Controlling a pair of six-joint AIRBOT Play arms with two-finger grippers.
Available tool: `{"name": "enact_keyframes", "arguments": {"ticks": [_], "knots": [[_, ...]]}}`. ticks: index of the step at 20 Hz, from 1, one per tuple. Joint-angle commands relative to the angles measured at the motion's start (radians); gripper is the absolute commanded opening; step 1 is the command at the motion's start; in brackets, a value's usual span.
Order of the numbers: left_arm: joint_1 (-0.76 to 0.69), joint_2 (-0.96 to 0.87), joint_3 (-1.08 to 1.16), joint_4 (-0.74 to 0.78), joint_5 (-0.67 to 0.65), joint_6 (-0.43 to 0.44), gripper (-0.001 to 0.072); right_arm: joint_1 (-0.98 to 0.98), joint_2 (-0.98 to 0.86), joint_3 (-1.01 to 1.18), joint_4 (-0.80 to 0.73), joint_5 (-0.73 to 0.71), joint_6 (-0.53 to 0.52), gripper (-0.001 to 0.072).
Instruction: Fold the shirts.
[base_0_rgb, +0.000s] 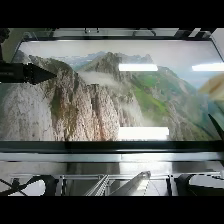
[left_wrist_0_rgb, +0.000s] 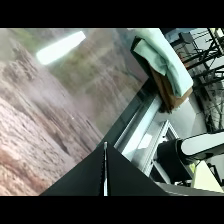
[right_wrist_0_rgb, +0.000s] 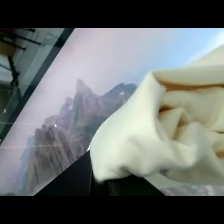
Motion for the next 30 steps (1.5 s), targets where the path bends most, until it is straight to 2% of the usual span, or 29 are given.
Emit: {"name": "enact_keyframes", "arguments": {"ticks": [1, 3, 6, 7, 10, 15, 16, 18, 23, 24, 27, 30], "knots": [[0.000, 0.000, 0.000, 0.000, -0.009, -0.001, 0.0019, -0.130, -0.058, 0.000, -0.001, 0.061, -0.035, 0.0020], [0.000, 0.000, 0.000, 0.000, -0.009, -0.002, 0.0019, -0.145, -0.090, 0.000, 0.079, 0.051, -0.083, 0.0021], [0.000, 0.000, 0.000, 0.000, -0.009, -0.011, 0.0019, -0.146, -0.129, 0.013, 0.332, -0.002, -0.161, 0.0020], [0.000, 0.000, 0.000, 0.000, -0.009, -0.028, 0.0019, -0.146, -0.143, 0.035, 0.367, 0.001, -0.160, 0.0020], [0.000, 0.000, 0.000, 0.000, -0.018, -0.037, 0.0019, -0.159, -0.156, 0.089, 0.333, 0.058, -0.151, 0.0020], [-0.020, 0.000, 0.000, 0.003, -0.027, -0.037, 0.0020, -0.220, -0.143, 0.093, 0.304, 0.222, -0.073, 0.0020], [-0.034, 0.000, 0.000, 0.008, -0.035, -0.036, 0.0019, -0.242, -0.131, 0.094, 0.272, 0.250, -0.072, 0.0020], [-0.069, 0.000, 0.000, 0.008, -0.054, -0.035, 0.0019, -0.293, -0.086, 0.093, 0.100, 0.293, -0.045, 0.0020], [-0.165, 0.000, 0.000, 0.008, -0.062, -0.035, 0.0019, -0.372, -0.006, 0.093, -0.531, 0.443, -0.015, 0.0021], [-0.182, 0.000, 0.000, 0.008, -0.062, -0.035, 0.0019, -0.386, -0.005, 0.092, -0.567, 0.461, 0.025, 0.0020], [-0.225, 0.000, 0.000, 0.008, -0.077, -0.031, 0.0019, -0.406, -0.005, 0.069, -0.584, 0.502, 0.042, 0.0021], [-0.256, 0.000, 0.000, 0.008, -0.077, -0.026, 0.0020, -0.405, 0.022, -0.037, -0.734, 0.531, 0.083, 0.0022]]}}
